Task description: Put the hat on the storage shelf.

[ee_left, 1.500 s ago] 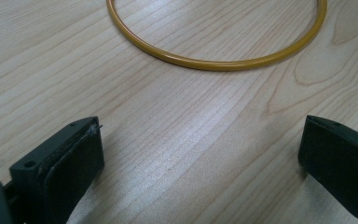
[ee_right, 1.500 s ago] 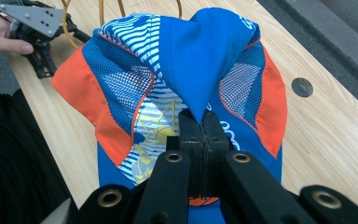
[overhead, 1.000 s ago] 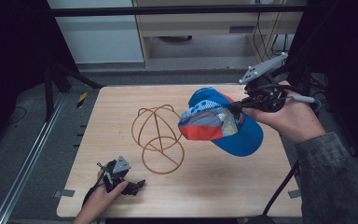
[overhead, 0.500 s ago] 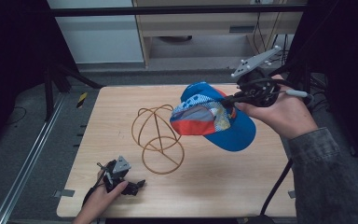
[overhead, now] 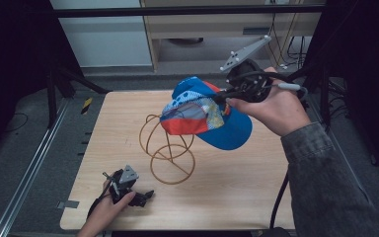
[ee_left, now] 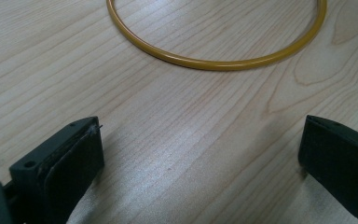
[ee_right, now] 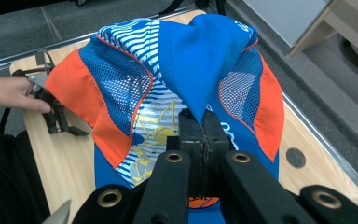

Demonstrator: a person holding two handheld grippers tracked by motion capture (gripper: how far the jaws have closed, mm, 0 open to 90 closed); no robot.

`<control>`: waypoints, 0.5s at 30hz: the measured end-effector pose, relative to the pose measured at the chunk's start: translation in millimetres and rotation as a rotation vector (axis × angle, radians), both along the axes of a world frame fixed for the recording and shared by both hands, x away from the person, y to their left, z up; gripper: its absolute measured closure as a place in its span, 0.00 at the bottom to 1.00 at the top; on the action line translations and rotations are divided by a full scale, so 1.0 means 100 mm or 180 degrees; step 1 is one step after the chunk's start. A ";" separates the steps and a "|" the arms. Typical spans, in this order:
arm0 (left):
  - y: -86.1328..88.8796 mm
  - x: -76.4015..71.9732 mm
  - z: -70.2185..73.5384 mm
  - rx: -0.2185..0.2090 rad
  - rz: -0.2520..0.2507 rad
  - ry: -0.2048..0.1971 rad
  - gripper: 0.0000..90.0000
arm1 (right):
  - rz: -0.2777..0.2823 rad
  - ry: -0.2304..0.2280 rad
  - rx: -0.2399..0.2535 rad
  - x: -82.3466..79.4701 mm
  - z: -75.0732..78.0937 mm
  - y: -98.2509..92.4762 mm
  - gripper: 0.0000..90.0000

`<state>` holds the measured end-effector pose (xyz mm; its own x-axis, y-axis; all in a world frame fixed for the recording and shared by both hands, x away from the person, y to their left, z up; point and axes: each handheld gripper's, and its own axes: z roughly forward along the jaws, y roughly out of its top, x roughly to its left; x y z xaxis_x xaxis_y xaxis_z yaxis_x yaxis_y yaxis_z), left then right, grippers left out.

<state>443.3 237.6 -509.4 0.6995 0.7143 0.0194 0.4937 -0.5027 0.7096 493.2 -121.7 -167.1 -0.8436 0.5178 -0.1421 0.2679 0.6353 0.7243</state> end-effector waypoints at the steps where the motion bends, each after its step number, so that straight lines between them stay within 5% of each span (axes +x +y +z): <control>1: 0.00 0.00 0.00 -0.0001 0.0000 0.0000 0.00 | 0.0013 -0.0010 0.0002 0.02 0.01 0.05 1.00; 15: 0.00 0.00 0.00 0.0001 -0.0001 -0.0002 0.00 | 0.0187 -0.0017 -0.0071 0.20 -0.02 0.55 1.00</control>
